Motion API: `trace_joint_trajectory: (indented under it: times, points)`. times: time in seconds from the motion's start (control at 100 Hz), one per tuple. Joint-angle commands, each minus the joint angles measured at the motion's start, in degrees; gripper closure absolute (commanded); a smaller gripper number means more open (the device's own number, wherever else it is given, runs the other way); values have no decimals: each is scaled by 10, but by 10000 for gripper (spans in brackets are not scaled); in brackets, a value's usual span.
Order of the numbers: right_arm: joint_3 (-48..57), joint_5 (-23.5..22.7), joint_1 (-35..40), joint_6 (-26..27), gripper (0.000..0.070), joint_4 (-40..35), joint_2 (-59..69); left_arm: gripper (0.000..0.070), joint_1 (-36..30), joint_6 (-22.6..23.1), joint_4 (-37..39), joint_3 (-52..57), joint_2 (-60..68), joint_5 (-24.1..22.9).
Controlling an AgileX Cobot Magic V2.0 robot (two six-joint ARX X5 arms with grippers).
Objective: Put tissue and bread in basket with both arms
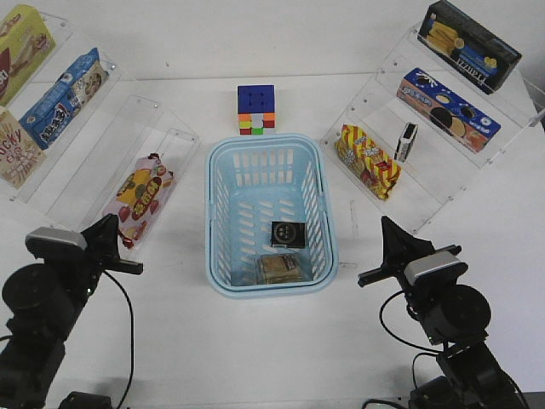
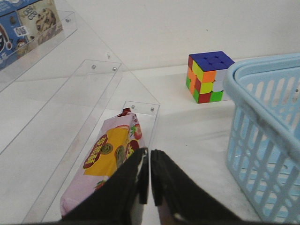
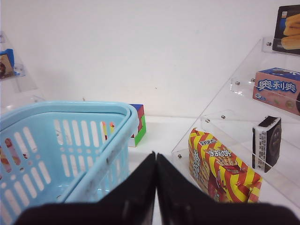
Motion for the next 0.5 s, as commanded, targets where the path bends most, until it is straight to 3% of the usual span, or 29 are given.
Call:
trace_joint_trajectory:
  times: [0.0, 0.49]
  points:
    - [4, 0, 3, 6, 695, 8, 3, 700, 3, -5, 38, -28, -17, -1]
    - [4, 0, 3, 6, 695, 8, 2, 699, 4, -13, 10, -34, -96, -1]
